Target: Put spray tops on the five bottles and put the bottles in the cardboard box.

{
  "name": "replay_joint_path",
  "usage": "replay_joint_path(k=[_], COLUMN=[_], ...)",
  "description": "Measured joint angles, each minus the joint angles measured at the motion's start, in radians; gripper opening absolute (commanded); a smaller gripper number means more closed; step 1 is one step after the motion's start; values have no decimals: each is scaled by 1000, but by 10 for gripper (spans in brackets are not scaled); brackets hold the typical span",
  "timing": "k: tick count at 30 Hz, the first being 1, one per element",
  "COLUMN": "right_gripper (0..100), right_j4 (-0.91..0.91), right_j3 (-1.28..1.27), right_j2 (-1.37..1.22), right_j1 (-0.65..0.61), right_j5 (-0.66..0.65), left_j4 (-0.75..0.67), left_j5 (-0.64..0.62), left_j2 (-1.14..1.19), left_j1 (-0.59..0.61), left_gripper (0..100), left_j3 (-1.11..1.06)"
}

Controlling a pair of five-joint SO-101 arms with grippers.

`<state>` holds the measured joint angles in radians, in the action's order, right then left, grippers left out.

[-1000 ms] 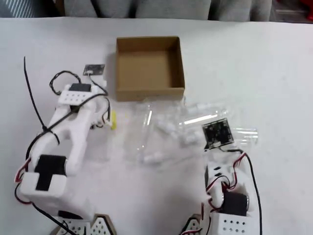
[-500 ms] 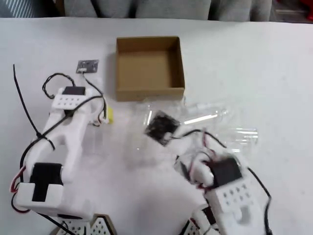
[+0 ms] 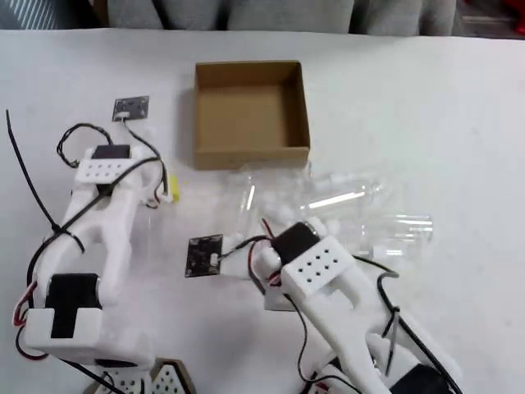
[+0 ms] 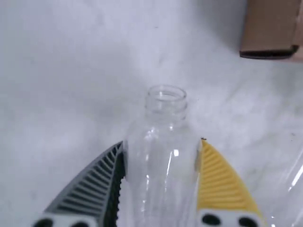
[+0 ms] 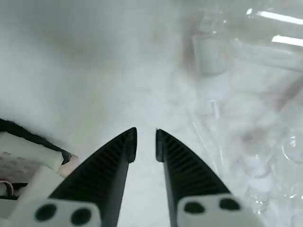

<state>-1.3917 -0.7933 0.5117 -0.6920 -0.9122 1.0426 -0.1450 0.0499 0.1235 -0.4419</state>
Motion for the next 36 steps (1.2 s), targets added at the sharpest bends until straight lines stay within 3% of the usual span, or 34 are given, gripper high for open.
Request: replay_joint_path(k=[12,20,29,31,34,36], right_gripper=[255,204,200,159,9,38], right_j4=[224,396,512,514,514,523], right_j3=[-48,-100,-66,-46,-32,-23], right_j2=[-66,-109,-354,-384,-400,-400], right_j1=[0,0,-6,-6,-5,-3], right_j5=[-97,-97,-97,-97,-97,-95], left_j4=[0,0,0,0,0,0], left_j5=[3,3,3,3,3,3], left_j2=[0,0,0,0,0,0], left_j1=[3,3,3,3,3,3], left_gripper=[27,27,27,26,24,24], left_j3=[0,0,0,0,0,0])
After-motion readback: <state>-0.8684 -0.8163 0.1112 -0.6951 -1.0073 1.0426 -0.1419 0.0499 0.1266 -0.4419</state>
